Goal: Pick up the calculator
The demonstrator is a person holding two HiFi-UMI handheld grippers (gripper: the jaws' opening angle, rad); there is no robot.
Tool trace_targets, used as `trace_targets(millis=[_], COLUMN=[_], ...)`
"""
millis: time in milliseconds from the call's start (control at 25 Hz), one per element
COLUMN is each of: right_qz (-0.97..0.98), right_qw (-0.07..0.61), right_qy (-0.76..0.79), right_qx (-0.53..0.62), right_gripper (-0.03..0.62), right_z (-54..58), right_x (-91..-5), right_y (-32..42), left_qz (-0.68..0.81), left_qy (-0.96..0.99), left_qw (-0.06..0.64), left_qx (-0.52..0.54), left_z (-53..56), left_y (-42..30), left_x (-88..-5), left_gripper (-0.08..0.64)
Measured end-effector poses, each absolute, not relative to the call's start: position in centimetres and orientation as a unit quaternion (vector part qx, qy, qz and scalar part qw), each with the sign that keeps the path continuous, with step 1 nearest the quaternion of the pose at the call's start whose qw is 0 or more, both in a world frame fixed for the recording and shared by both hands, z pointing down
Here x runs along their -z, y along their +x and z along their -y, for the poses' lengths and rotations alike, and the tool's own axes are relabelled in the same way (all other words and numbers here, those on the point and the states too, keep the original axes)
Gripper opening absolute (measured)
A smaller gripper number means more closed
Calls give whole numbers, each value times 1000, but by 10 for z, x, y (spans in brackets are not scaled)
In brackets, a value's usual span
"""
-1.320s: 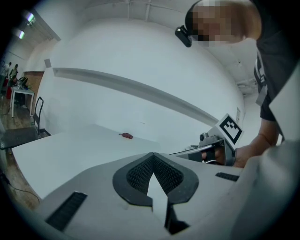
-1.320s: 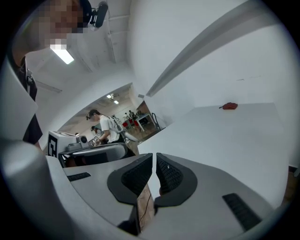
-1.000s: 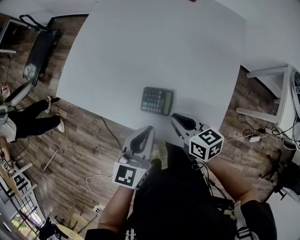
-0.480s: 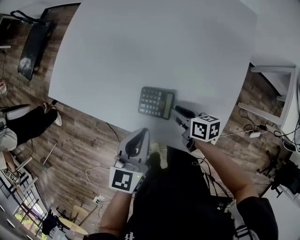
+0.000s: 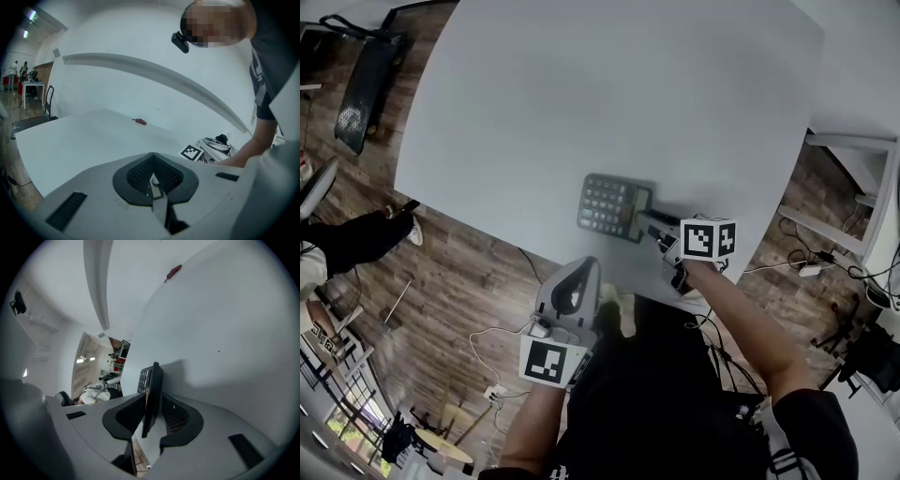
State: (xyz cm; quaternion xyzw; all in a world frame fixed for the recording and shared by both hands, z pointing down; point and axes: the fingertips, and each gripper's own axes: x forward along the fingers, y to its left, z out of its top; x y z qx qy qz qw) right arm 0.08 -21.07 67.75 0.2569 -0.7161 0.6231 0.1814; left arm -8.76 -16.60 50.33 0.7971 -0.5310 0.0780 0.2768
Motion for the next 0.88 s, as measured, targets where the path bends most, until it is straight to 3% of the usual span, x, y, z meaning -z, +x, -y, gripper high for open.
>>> trace_targets(millis=[320,520,880], right_qz=[702,708,743], right_qw=[170,173,121], right_qy=[233,224,211], right_qx=[-652,-647,-624], right_gripper=[55,52,54], right_z=[213,211,207], right_x=[-683,-679,-616], right_y=[-7,-7,-13], left_qz=[540,546,541], left_qy=[792,789,801], left_qw=[274,273,249], left_qx=[-75,-72,-59], left_z=[164,156,140], left_y=[-94,-97,-94], left_x=[-503,-501,-477], left_gripper=[6,6,6])
